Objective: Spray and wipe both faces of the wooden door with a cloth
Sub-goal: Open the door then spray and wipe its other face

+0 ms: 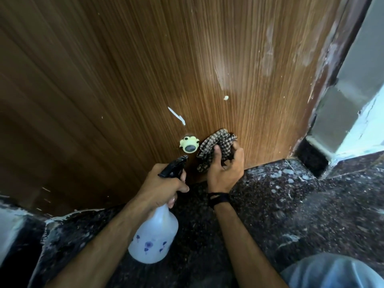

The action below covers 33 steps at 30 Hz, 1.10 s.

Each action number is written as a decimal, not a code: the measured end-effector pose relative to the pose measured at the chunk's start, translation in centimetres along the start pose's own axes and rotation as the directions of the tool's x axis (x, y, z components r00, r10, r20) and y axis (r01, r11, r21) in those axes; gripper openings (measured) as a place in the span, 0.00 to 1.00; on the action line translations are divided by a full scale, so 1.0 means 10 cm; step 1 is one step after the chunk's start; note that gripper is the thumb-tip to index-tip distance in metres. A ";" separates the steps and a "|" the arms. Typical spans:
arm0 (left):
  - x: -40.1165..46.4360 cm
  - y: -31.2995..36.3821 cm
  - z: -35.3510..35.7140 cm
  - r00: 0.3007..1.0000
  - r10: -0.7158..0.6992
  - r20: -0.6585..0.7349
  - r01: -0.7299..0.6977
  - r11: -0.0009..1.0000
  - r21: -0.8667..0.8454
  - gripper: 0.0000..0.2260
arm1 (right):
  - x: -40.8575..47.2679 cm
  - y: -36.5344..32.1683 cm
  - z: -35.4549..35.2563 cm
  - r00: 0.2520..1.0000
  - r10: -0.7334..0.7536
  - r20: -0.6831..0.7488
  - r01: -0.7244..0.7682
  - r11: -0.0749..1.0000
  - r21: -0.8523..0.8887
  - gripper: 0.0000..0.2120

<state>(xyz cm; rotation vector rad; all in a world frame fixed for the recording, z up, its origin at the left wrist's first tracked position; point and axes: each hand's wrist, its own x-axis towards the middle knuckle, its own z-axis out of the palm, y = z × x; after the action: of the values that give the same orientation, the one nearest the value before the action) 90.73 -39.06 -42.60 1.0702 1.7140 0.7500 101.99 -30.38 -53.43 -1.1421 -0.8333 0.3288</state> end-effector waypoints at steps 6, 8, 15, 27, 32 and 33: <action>0.01 0.12 -0.03 0.998 0.026 -0.049 -0.031 0.995 -0.094 0.11 | 0.28 -0.45 0.05 0.808 -0.420 0.413 0.422 0.902 0.092 0.15; -0.01 0.13 -0.04 0.998 0.013 -0.065 -0.020 0.995 -0.101 0.11 | 0.25 -0.47 0.08 0.751 -0.453 0.480 0.492 0.869 0.050 0.19; -0.11 0.11 -0.08 0.998 0.054 -0.035 -0.055 0.998 -0.040 0.10 | 0.25 -0.33 -0.03 0.989 -0.089 0.116 0.088 0.996 0.019 0.12; -0.16 0.07 -0.15 0.997 0.023 -0.070 -0.029 0.996 -0.086 0.10 | 0.16 -0.40 0.01 0.904 -0.214 0.370 0.240 0.970 -0.026 0.11; -0.15 0.07 -0.10 0.997 0.038 -0.067 -0.043 0.995 -0.088 0.10 | 0.03 -0.42 0.01 0.947 -0.136 0.292 0.150 0.988 -0.025 0.09; -0.14 0.07 -0.10 0.997 0.036 -0.069 -0.043 0.994 -0.099 0.10 | 0.02 -0.47 0.01 0.918 -0.184 0.351 0.209 0.977 -0.033 0.10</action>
<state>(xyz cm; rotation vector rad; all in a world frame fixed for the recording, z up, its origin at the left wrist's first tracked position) 90.29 -40.06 -41.07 1.0223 1.6973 0.8969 101.24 -32.13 -49.12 -1.0683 -1.2707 0.3405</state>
